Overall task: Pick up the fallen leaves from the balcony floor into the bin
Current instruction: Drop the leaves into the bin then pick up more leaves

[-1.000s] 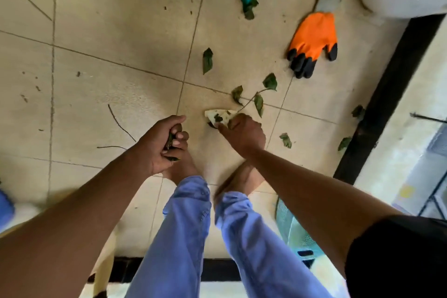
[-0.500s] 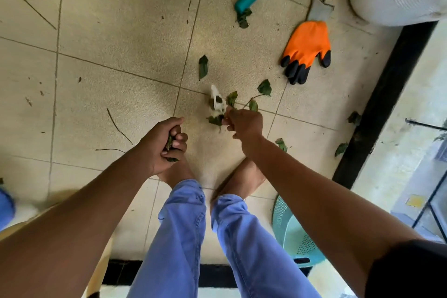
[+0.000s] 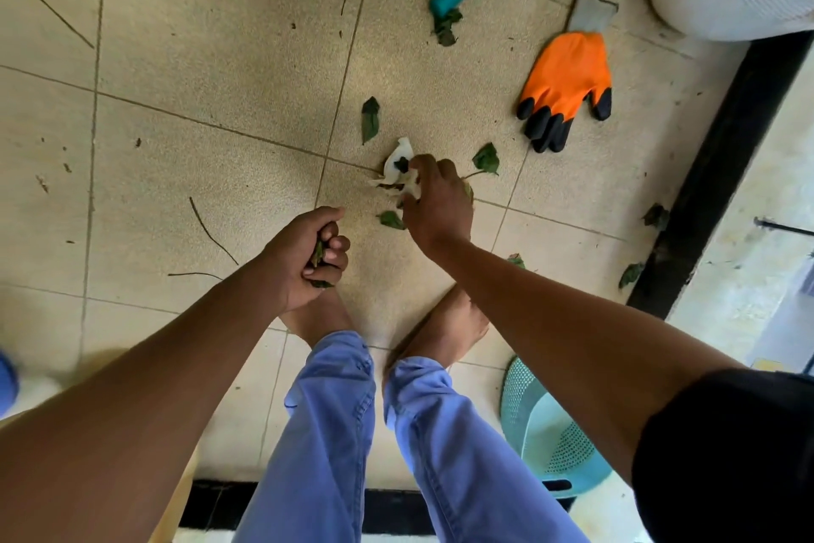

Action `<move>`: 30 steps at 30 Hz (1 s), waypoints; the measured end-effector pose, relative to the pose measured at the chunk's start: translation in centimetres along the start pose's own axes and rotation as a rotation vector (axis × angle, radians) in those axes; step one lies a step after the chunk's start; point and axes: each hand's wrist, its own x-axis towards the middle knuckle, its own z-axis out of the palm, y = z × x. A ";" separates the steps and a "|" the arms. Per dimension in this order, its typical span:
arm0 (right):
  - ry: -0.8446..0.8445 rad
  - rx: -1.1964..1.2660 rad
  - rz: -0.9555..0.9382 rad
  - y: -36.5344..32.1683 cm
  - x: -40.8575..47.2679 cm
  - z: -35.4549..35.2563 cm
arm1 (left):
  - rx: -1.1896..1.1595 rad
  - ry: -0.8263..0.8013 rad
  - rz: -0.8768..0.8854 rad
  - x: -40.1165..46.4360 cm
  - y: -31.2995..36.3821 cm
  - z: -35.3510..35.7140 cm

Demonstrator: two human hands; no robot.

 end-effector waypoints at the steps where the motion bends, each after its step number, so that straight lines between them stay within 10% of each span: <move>1: -0.001 -0.024 0.015 -0.1 0.5 0.3 | 0.009 -0.002 0.001 0.0 0.0 -0.1; 16: 0.245 0.291 0.008 0.7 4.1 -1.3 | -0.018 0.018 -0.020 -0.2 -1.9 -1.8; 30: 0.205 -0.038 0.124 6.7 3.5 -1.6 | 0.008 -0.007 -0.020 0.6 -2.1 -1.4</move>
